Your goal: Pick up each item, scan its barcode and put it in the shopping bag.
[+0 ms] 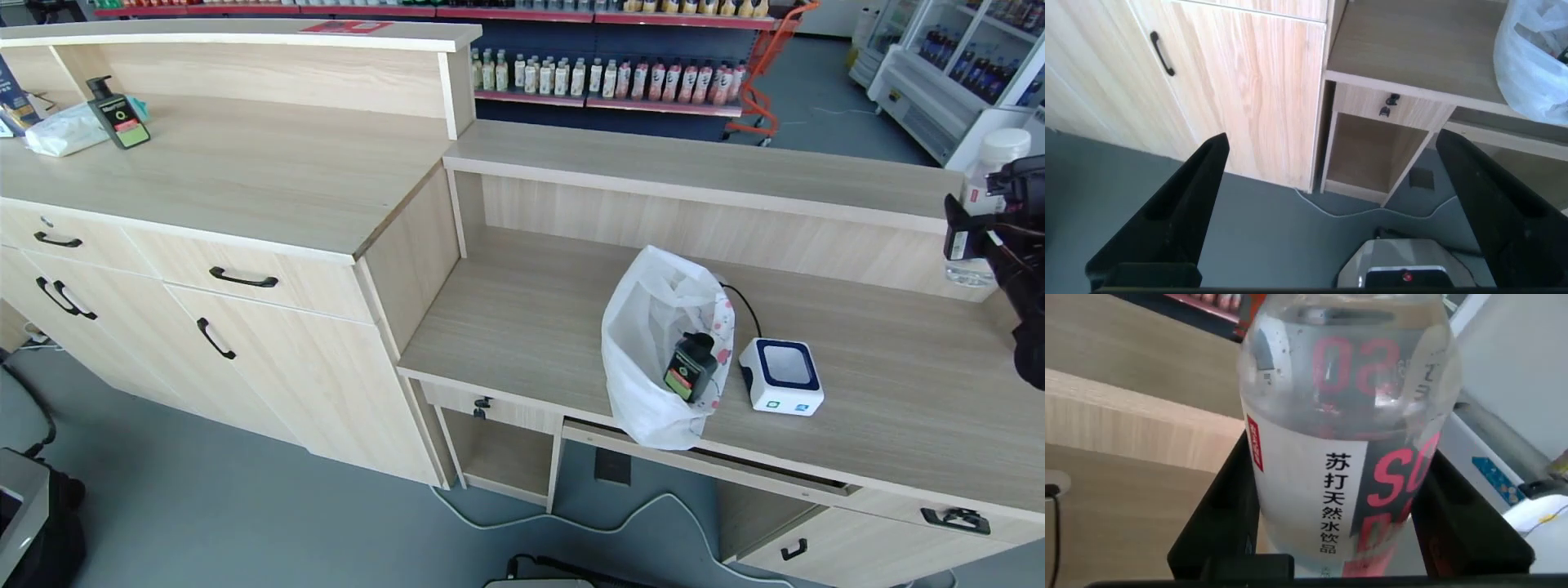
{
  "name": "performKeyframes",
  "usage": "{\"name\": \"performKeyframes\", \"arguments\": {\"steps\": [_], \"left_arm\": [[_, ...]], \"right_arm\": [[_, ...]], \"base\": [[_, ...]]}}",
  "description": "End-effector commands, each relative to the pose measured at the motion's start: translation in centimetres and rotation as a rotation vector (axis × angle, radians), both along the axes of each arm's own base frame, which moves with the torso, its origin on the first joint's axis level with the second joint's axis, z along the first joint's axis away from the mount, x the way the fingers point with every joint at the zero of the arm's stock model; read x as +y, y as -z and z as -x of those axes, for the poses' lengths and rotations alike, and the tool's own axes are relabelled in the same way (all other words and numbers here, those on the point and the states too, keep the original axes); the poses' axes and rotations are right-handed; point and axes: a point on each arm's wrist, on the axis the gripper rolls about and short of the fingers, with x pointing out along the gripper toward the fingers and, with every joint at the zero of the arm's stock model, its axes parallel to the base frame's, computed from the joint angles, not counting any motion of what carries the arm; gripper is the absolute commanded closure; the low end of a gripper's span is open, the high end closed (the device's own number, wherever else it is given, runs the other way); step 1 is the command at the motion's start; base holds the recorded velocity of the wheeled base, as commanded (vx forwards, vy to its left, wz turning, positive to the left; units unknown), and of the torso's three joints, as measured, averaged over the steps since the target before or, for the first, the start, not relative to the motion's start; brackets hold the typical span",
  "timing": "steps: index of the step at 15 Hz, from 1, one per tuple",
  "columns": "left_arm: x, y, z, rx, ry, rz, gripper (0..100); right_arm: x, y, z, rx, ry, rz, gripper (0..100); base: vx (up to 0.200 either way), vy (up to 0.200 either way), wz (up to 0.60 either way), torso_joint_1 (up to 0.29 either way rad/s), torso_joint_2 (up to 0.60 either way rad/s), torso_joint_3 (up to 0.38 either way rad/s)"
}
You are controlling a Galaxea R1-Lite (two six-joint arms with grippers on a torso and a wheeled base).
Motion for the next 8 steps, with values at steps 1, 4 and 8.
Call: {"name": "performKeyframes", "arguments": {"steps": [1, 4, 8], "left_arm": [[0.0, 0.0, 0.0, -0.001, 0.000, 0.000, 0], [0.0, 0.0, 0.0, -0.001, 0.000, 0.000, 0], [0.0, 0.0, 0.0, -0.001, 0.000, 0.000, 0]], "right_arm": [[1.7, 1.7, -2.5, 0.013, -0.110, -0.075, 100], [5.6, 3.1, -4.7, 0.023, -0.356, -0.252, 100], [9.4, 4.8, -6.7, 0.091, -0.618, -0.240, 100]], "base": [[0.000, 0.000, 0.00, 0.000, 0.00, 0.000], [0.000, 0.000, 0.00, 0.000, 0.00, 0.000], [0.000, 0.000, 0.00, 0.000, 0.00, 0.000]]}}
